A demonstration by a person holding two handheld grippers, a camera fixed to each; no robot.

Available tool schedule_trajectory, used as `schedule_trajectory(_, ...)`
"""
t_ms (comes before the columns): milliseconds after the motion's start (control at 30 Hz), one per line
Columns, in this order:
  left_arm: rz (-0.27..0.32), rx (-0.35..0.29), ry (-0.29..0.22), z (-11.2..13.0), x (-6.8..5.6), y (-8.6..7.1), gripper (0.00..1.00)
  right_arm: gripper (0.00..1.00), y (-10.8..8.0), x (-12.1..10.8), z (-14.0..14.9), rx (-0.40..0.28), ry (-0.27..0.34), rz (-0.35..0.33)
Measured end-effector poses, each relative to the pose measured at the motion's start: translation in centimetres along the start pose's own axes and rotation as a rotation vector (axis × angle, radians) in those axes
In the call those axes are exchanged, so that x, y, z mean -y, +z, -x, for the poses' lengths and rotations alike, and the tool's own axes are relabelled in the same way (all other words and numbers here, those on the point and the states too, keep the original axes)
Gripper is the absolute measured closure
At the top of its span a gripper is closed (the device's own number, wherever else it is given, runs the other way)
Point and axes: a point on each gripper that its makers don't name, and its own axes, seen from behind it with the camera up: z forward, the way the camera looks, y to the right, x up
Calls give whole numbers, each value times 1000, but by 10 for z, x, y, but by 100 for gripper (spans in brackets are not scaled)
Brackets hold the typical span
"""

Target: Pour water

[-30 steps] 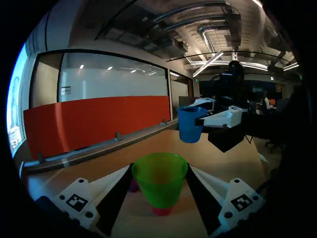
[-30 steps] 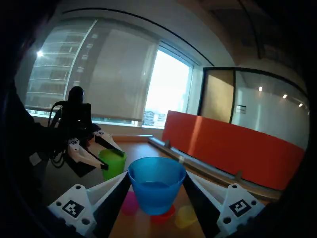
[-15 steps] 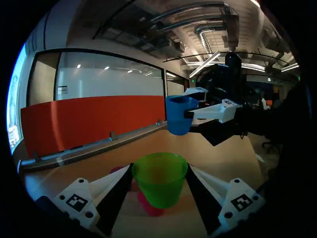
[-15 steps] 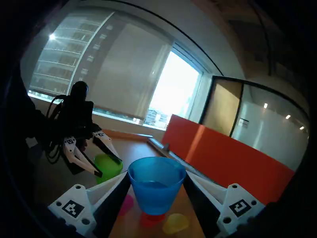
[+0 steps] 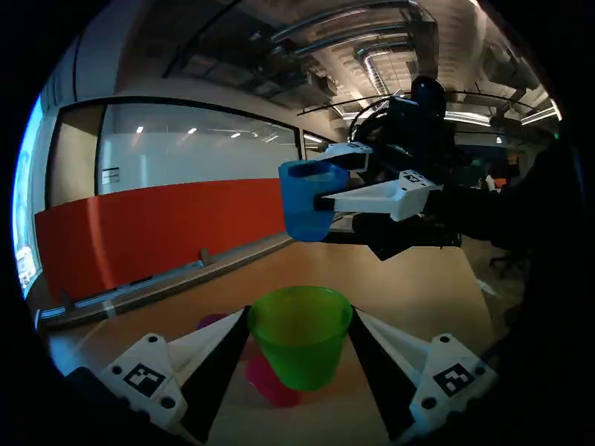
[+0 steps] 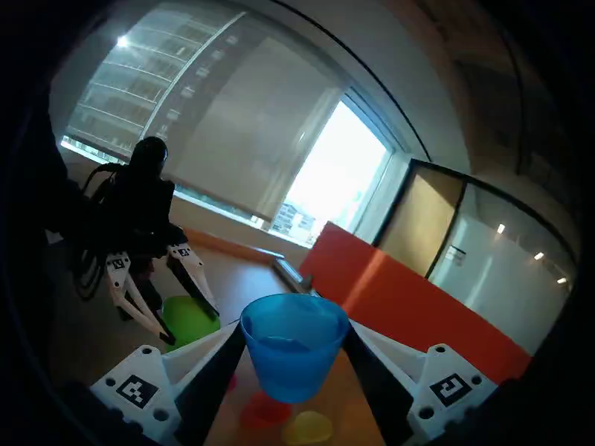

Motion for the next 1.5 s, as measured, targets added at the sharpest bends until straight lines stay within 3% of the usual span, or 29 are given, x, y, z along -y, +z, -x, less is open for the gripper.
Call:
schedule_trajectory(700,28,-17,-3,-4,-19,14,10,9,13,-4,-15,18,-223,3)
schedule_trajectory(1500,56,-42,-27,-12,-28,22,10,9,25,-3,-33,24,-428,5)
